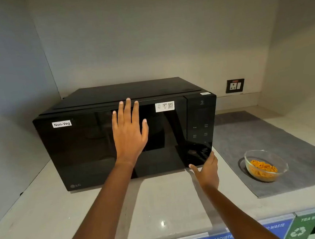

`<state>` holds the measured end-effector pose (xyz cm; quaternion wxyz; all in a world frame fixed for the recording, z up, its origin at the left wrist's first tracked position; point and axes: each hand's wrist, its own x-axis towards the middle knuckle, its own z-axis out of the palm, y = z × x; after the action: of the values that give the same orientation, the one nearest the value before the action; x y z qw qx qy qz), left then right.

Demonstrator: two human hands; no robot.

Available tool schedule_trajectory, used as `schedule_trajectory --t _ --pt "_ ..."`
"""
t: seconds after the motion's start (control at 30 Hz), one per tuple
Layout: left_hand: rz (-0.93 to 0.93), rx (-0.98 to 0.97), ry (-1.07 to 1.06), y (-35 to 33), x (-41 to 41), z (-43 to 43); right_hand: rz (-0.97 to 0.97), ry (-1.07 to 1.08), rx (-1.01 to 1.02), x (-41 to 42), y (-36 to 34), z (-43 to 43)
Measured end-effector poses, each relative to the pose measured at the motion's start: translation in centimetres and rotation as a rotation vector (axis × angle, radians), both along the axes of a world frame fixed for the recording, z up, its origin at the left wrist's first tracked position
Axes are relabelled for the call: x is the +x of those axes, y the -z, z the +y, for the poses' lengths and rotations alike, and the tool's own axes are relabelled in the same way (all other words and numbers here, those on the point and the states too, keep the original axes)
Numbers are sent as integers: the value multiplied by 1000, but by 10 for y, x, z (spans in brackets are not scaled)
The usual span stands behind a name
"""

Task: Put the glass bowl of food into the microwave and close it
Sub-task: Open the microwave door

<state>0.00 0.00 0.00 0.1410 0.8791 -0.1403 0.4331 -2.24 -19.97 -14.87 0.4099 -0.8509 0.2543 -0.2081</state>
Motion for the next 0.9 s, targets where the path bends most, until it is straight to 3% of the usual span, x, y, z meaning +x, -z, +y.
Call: schedule_trajectory --t 0.27,0.5,0.73,0.9 --pt "138 84 -12 -13 27 -7 -72 62 27 20 5 -3" --pt "53 61 -3 -14 17 -6 -111 187 58 30 4 6" --pt "65 70 60 -18 -1 2 -67 -29 165 22 -13 -23" --pt "130 110 43 -22 -8 17 -323 -69 162 -4 -77 -20"
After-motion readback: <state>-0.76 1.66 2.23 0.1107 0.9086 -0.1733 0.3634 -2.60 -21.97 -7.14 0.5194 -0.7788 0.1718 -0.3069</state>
